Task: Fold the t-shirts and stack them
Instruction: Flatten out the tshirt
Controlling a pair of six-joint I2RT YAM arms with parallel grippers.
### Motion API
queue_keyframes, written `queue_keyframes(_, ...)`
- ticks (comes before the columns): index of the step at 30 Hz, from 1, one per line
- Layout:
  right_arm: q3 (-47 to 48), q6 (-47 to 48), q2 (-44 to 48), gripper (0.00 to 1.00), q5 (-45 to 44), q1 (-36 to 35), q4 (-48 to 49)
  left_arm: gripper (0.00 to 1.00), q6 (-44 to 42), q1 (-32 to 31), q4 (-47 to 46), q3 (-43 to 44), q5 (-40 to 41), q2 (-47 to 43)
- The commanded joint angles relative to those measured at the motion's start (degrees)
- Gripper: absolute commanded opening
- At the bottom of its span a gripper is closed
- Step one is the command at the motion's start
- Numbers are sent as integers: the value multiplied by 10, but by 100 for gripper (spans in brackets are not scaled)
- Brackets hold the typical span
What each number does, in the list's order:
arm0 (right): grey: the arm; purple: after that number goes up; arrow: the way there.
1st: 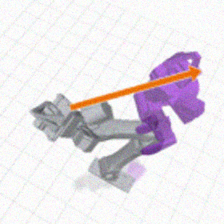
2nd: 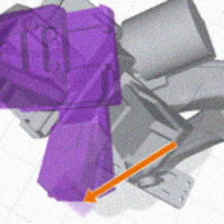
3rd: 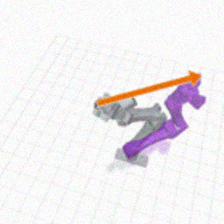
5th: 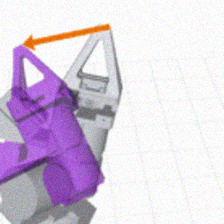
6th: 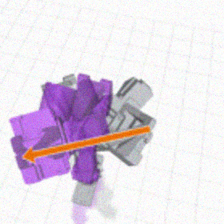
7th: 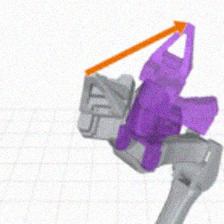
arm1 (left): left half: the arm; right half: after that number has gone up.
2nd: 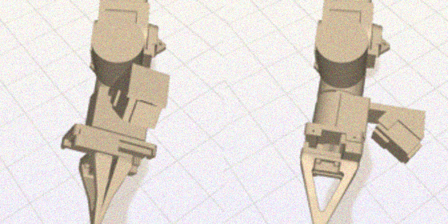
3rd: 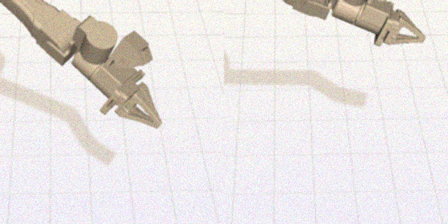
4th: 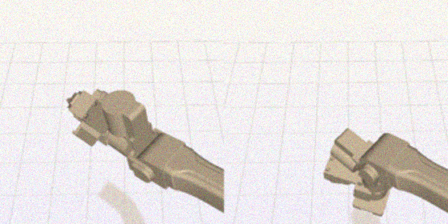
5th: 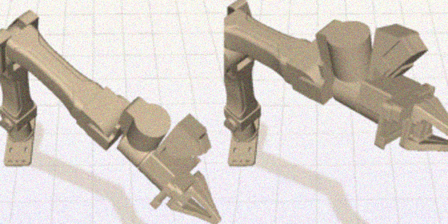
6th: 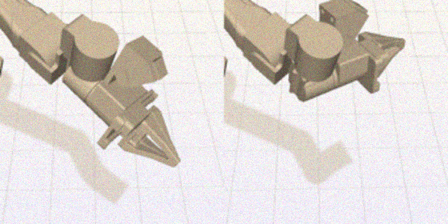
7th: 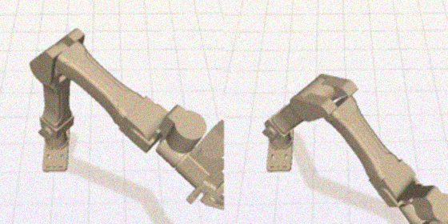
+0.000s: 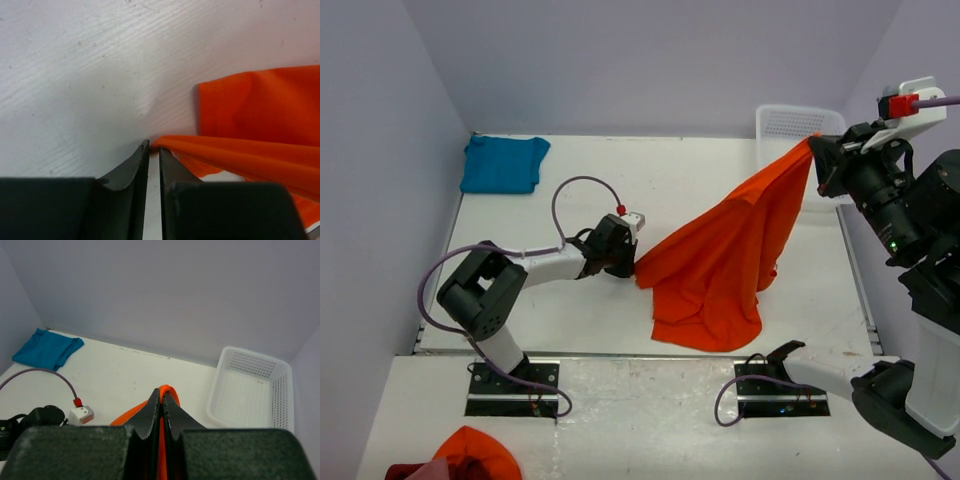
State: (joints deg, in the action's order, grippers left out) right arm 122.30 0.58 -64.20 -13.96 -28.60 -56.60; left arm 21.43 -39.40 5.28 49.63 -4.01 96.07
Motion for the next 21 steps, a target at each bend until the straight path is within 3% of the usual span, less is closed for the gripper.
queue_keyframes(1,5,7,15,0,-23,-1,65,15,-24,3,-17,-21,10,15)
queue_keyframes(4,-3,7,15,0,-22,-1,69,35,-24,4,-17,-27,37,8)
queue_keyframes(11,3,8,9,0,-23,-2,65,52,-15,4,-5,-43,117,-48)
queue_keyframes(15,3,7,8,0,-22,-3,62,67,-5,4,17,-45,169,-122)
queue_keyframes(21,24,-24,-9,0,-2,-15,23,67,-27,4,34,5,118,-235)
